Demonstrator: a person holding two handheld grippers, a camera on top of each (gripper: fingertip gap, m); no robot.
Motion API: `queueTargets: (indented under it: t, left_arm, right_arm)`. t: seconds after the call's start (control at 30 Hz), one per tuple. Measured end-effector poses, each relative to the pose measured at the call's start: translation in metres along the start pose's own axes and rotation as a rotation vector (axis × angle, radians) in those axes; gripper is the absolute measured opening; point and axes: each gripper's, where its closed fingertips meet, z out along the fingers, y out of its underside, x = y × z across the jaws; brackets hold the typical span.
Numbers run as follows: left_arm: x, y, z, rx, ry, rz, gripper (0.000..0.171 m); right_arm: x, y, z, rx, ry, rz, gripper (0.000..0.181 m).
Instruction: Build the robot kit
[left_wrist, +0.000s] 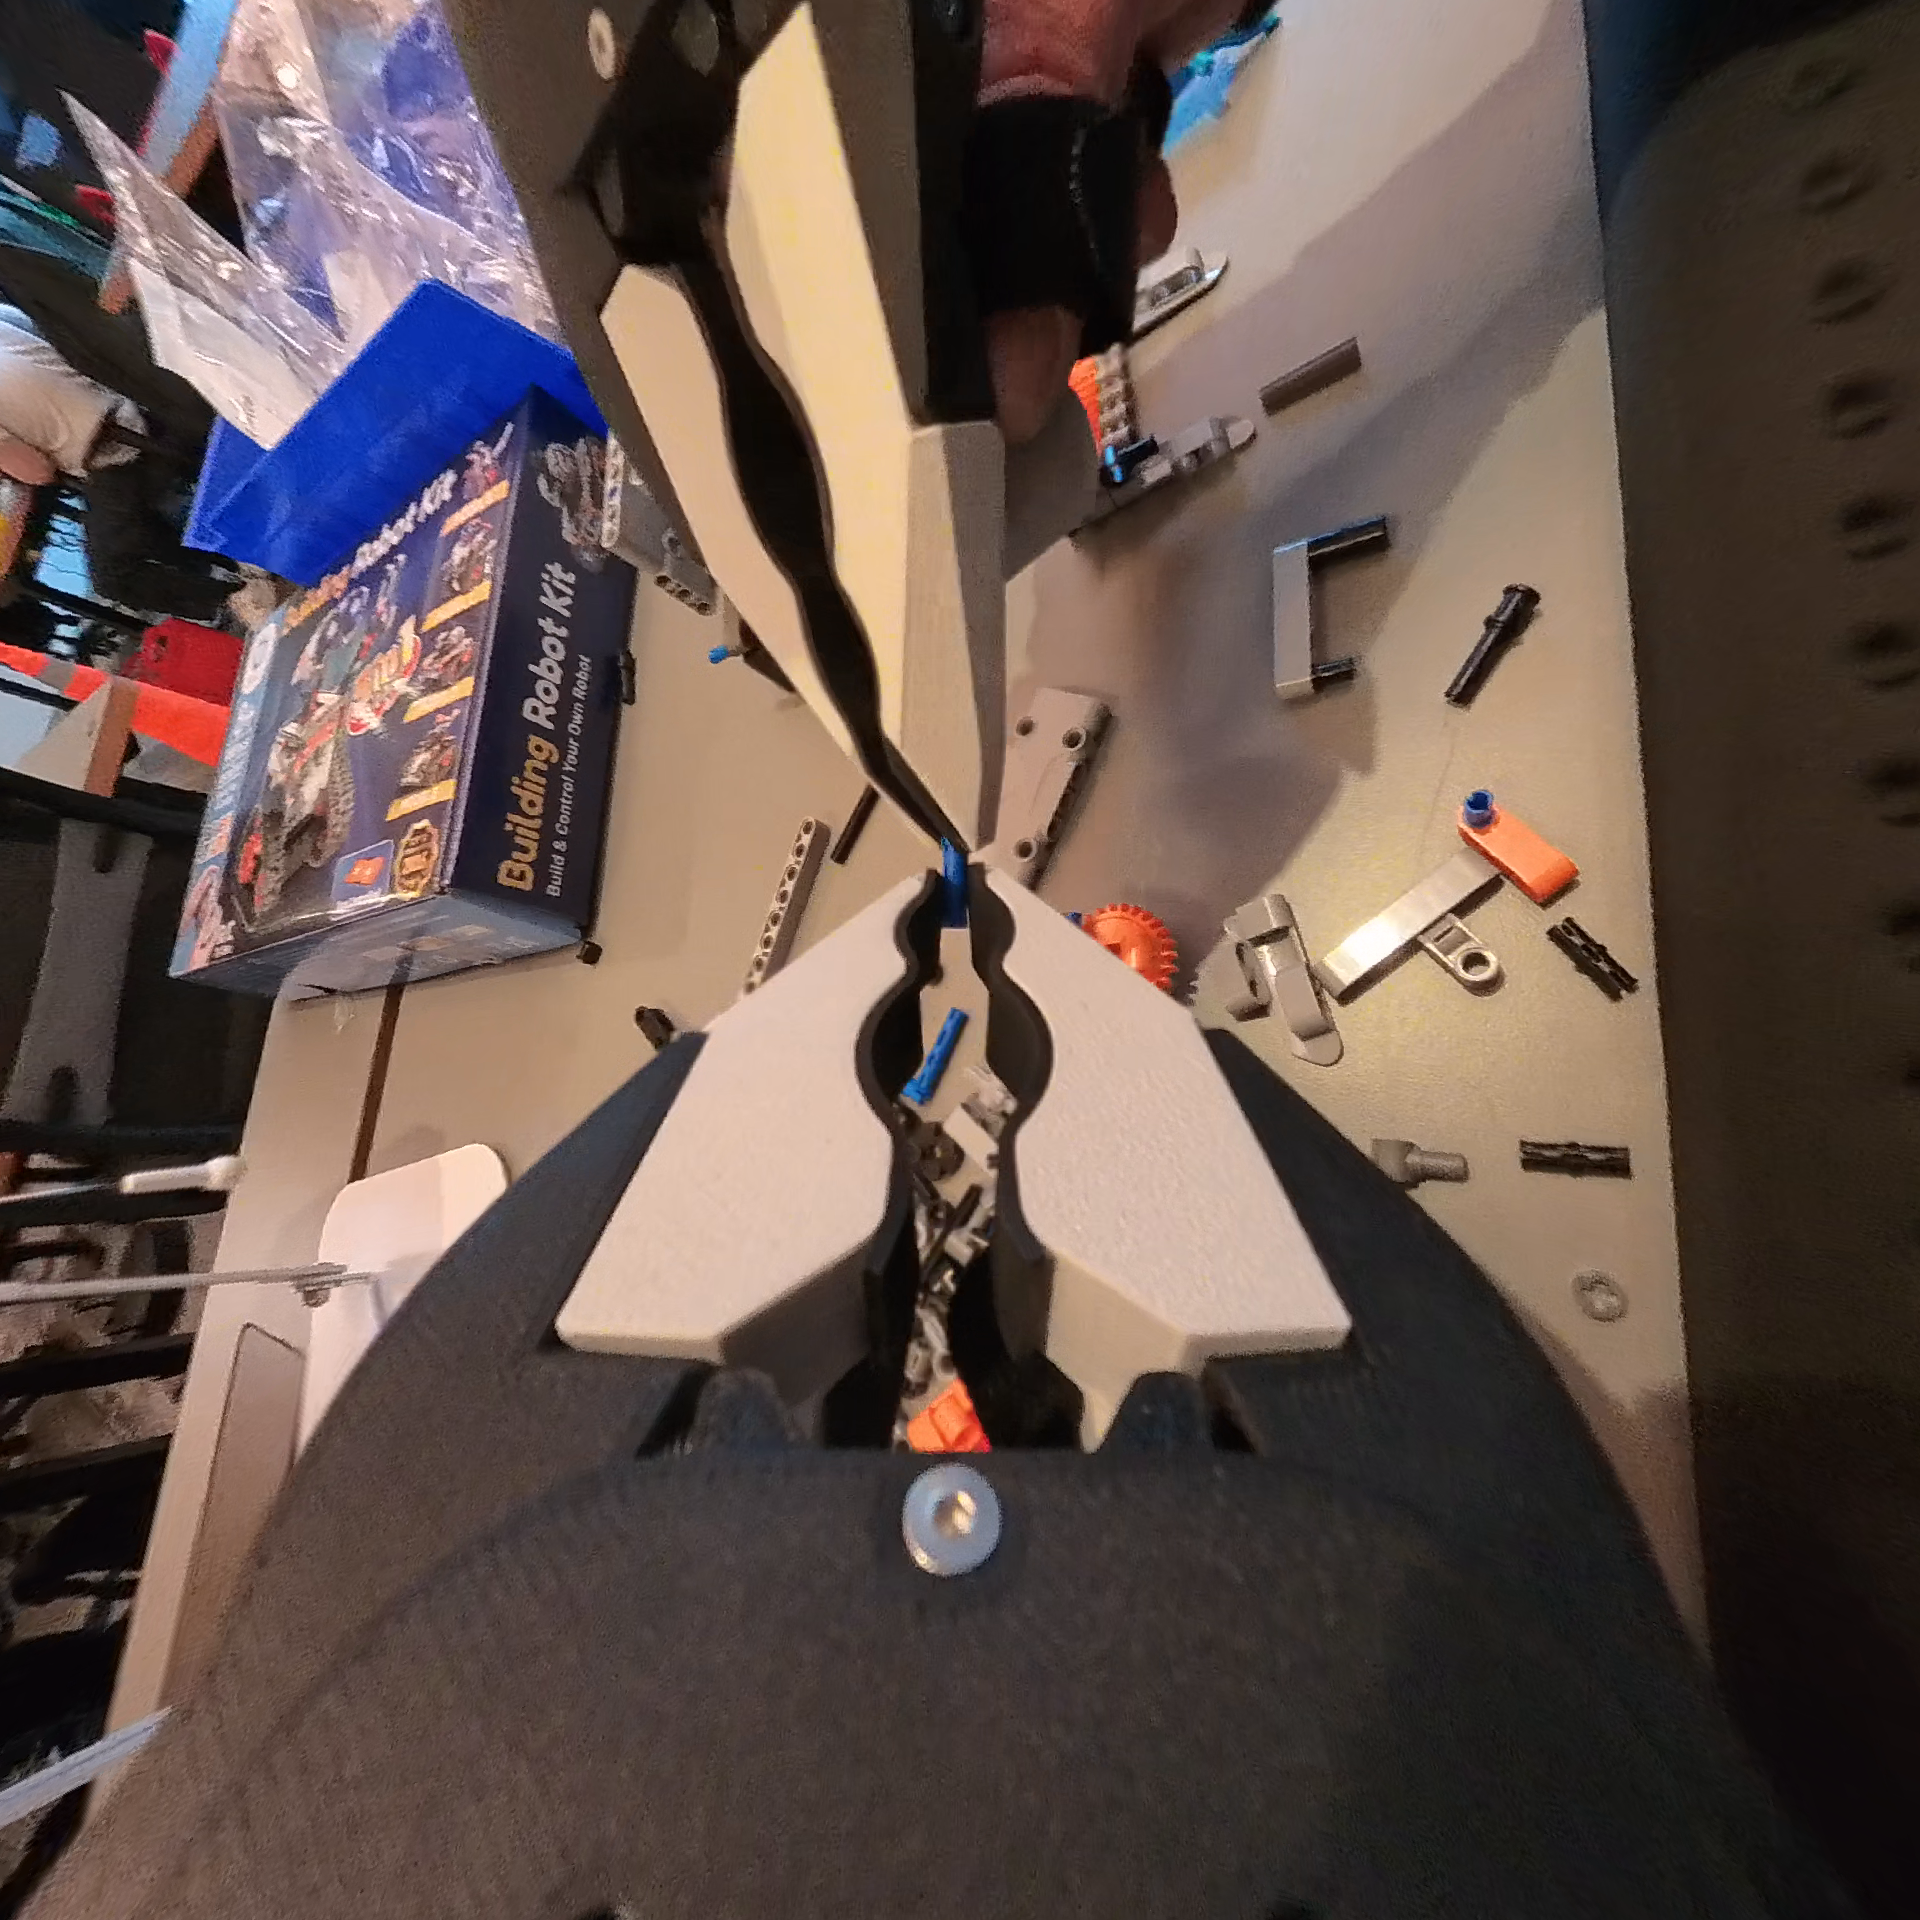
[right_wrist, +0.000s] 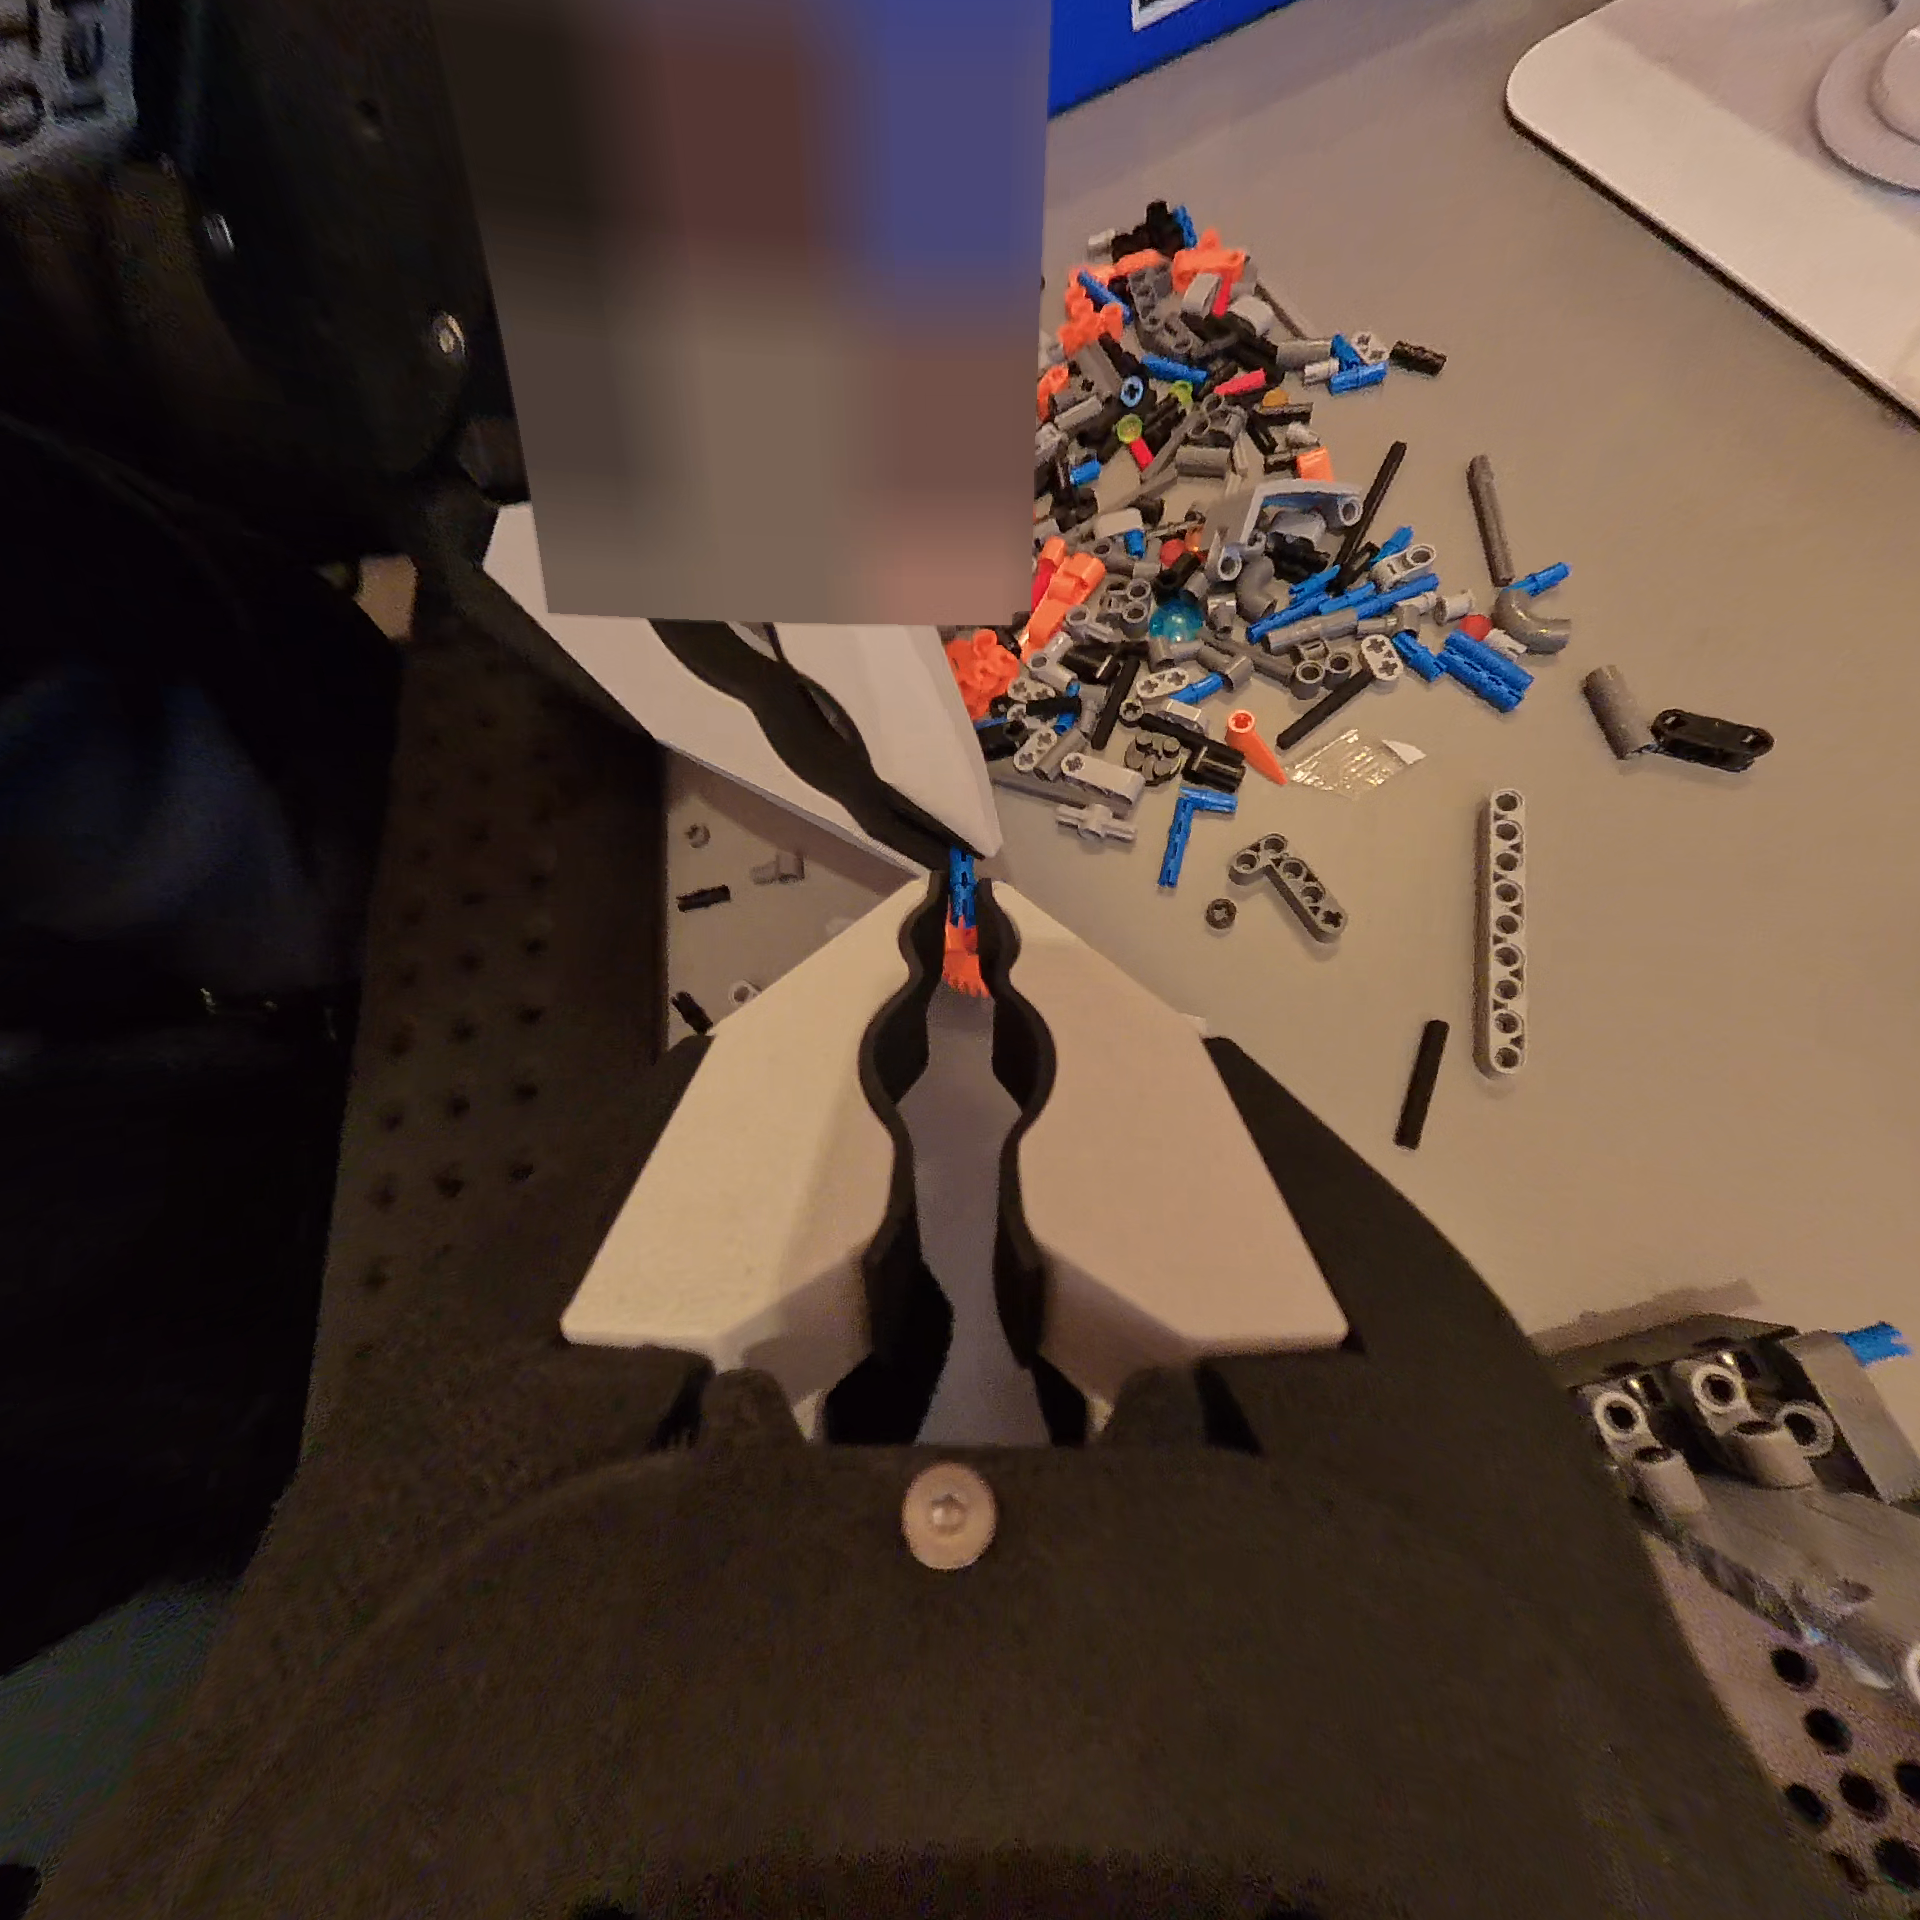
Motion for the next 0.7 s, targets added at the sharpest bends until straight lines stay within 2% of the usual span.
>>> queueTargets:
  t: [0.07,0.33,0.4,0.5,0.7]
  left_arm:
    - [0.006,0.003,0.003,-0.007,0.049,-0.032,0.004]
    - [0.031,0.039,0.016,-0.134,0.235,-0.194,0.043]
    - [0.034,0.043,0.020,-0.146,0.252,-0.204,0.039]
    - [0.035,0.035,0.020,-0.102,0.275,-0.236,0.026]
    - [0.036,0.036,0.022,-0.104,0.298,-0.278,0.026]
  right_arm:
    - [0.001,0.007,0.003,-0.032,0.022,-0.030,0.003]
    - [0.000,0.036,0.012,-0.098,0.062,-0.124,0.003]
    - [-0.004,0.041,0.017,-0.121,0.059,-0.141,0.003]
    - [-0.003,0.045,0.022,-0.140,0.077,-0.164,0.003]
    - [-0.002,0.041,0.022,-0.114,0.084,-0.163,0.003]
